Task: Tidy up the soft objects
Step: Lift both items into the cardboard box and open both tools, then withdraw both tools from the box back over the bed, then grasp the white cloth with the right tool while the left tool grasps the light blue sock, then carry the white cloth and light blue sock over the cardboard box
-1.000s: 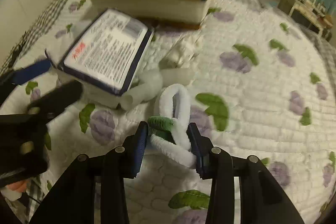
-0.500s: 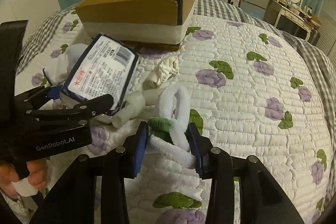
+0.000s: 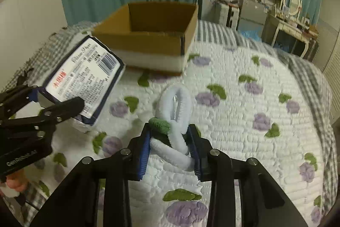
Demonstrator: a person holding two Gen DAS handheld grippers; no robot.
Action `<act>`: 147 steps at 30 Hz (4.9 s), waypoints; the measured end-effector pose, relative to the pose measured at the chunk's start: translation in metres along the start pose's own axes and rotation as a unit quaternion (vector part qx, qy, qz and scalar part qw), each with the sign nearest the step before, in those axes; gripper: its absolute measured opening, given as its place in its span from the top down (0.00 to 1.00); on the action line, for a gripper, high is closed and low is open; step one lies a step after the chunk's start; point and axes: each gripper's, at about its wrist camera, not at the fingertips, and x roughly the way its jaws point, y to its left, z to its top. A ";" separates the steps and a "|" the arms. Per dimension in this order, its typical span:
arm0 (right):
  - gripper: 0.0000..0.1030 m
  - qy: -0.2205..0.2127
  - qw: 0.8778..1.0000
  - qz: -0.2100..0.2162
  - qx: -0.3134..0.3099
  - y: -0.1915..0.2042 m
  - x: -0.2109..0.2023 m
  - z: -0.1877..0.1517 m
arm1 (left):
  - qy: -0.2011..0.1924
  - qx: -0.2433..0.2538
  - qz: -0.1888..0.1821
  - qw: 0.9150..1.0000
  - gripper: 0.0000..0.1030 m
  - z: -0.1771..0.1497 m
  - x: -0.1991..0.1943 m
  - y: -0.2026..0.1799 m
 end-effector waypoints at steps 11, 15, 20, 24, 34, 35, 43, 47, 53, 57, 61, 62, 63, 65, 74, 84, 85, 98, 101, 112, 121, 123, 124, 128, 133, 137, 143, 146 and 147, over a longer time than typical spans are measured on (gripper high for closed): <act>0.68 -0.093 0.995 0.013 -0.018 0.015 -0.065 0.081 | -0.099 0.041 0.015 0.994 0.49 0.060 -0.069 0.015; 0.68 -0.117 0.993 0.012 -0.035 0.020 -0.068 0.120 | -0.119 0.049 0.013 0.992 0.49 0.086 -0.067 0.022; 0.68 -0.125 0.991 0.010 -0.044 0.021 -0.045 0.157 | -0.118 0.046 0.009 0.992 0.49 0.116 -0.038 0.037; 0.68 -0.117 0.992 0.018 -0.033 0.015 -0.013 0.177 | -0.116 0.048 0.007 0.992 0.49 0.133 -0.014 0.042; 0.68 -0.081 0.996 0.032 -0.018 -0.005 0.088 0.212 | -0.098 0.036 0.004 0.995 0.49 0.175 0.062 0.063; 0.68 -0.078 0.996 0.034 -0.020 -0.006 0.096 0.212 | -0.094 0.040 0.007 0.995 0.49 0.177 0.071 0.064; 0.29 -0.081 0.996 0.027 0.003 -0.022 0.129 0.199 | -0.080 0.058 0.035 0.994 0.38 0.170 0.107 0.074; 0.26 -0.086 0.996 0.021 0.016 -0.036 0.117 0.192 | -0.084 0.061 0.065 0.992 0.28 0.171 0.107 0.077; 0.12 -0.119 0.993 0.002 0.024 -0.042 0.054 0.190 | -0.110 0.057 0.074 0.989 0.28 0.175 0.067 0.078; 0.08 -0.150 0.988 -0.010 0.019 -0.031 -0.013 0.188 | -0.150 0.063 0.093 0.982 0.27 0.175 0.009 0.062; 0.03 -0.178 0.984 -0.022 0.012 -0.014 -0.081 0.184 | -0.191 0.072 0.087 0.975 0.18 0.166 -0.058 0.047; 0.03 -0.183 0.983 -0.027 0.007 -0.008 -0.097 0.182 | -0.196 0.076 0.083 0.974 0.18 0.164 -0.071 0.047; 0.03 -0.186 0.982 -0.033 0.002 -0.004 -0.108 0.180 | -0.202 0.077 0.083 0.973 0.18 0.160 -0.084 0.047; 0.02 -0.194 0.980 -0.046 -0.005 0.006 -0.134 0.172 | -0.211 0.074 0.079 0.971 0.17 0.154 -0.111 0.051; 0.01 -0.186 0.982 -0.042 -0.005 0.037 -0.165 0.133 | -0.218 0.056 0.077 0.971 0.17 0.119 -0.163 0.071; 0.01 -0.119 0.992 -0.028 0.011 0.056 -0.068 0.110 | -0.151 0.021 0.056 0.987 0.17 0.087 -0.102 0.114; 0.01 -0.108 0.994 -0.029 0.010 0.057 -0.053 0.108 | -0.148 0.019 0.057 0.987 0.17 0.085 -0.093 0.116; 0.02 0.021 0.998 -0.049 0.014 0.024 0.110 0.078 | -0.015 -0.023 0.024 0.999 0.17 0.030 0.054 0.118; 0.02 0.042 0.998 -0.049 0.021 0.014 0.135 0.063 | 0.016 -0.021 0.014 1.000 0.17 0.019 0.075 0.112; 0.58 0.089 0.995 -0.040 0.035 0.002 0.164 0.045 | 0.064 -0.039 0.000 0.997 0.16 0.006 0.111 0.116; 0.63 0.067 0.996 -0.031 0.044 0.003 0.145 0.052 | 0.083 -0.045 -0.031 0.995 0.31 0.000 0.116 0.119; 0.63 0.062 0.997 -0.027 0.042 0.006 0.141 0.054 | 0.077 -0.038 -0.037 0.996 0.37 -0.001 0.113 0.114; 0.63 0.056 0.997 -0.024 0.039 0.007 0.138 0.055 | 0.077 -0.034 -0.035 0.996 0.41 -0.002 0.111 0.113; 0.63 0.041 0.998 -0.019 0.049 0.007 0.123 0.052 | 0.075 -0.028 -0.031 0.996 0.50 -0.008 0.101 0.108; 0.63 0.018 0.998 -0.008 0.064 0.007 0.093 0.046 | 0.058 -0.034 -0.033 0.997 0.58 -0.012 0.078 0.105; 0.63 -0.003 0.998 0.005 0.070 0.010 0.067 0.044 | 0.045 -0.014 -0.037 0.998 0.58 -0.012 0.056 0.090; 0.63 -0.036 0.998 0.019 0.044 0.025 0.017 0.053 | 0.004 0.004 -0.044 0.999 0.58 0.010 0.010 0.071; 0.63 -0.058 0.998 0.011 0.021 0.031 -0.015 0.064 | -0.018 0.007 -0.051 0.998 0.58 0.027 -0.014 0.066; 0.63 -0.063 0.998 0.010 0.015 0.031 -0.024 0.068 | -0.027 0.014 -0.050 0.998 0.58 0.032 -0.023 0.064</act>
